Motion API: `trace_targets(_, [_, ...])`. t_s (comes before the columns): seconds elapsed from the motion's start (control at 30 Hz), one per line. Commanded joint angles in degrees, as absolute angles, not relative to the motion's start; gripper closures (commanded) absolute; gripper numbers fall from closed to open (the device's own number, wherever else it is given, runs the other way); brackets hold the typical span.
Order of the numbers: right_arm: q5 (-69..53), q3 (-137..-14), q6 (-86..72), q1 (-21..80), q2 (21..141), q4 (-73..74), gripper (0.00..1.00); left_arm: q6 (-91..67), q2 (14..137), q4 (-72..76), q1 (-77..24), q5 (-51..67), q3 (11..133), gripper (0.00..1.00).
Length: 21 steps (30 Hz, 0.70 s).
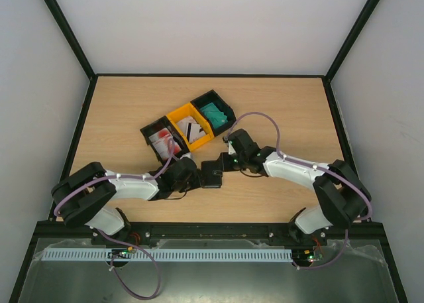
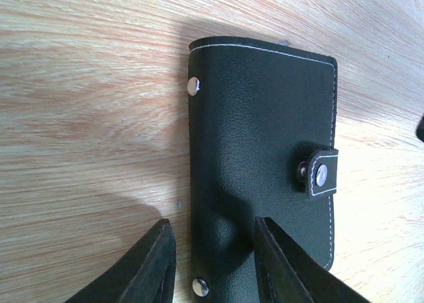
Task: Put the credit cards into the card holder
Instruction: Close the card holder at the center of the board.
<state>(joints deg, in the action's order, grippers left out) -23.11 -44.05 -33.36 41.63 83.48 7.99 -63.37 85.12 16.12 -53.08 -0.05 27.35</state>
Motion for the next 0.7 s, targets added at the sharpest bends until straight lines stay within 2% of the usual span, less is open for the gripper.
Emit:
trace_targets(0.0, [-18.26,-45.90,-31.32,41.61,85.44,11.89,0.80,-63.63,87.32,10.20,-53.89,0.79,25.57,0.64])
trace_targets(0.33, [-21.40,-46.67,-29.93,43.33,88.33,12.15,0.79,-63.57,87.93,10.36,-53.93,0.92,25.76,0.64])
trace_targets(0.67, [-21.14,-47.89,-29.27,45.04,91.22,12.72,0.82,-63.46,88.49,10.72,-53.89,1.05,25.91,0.64])
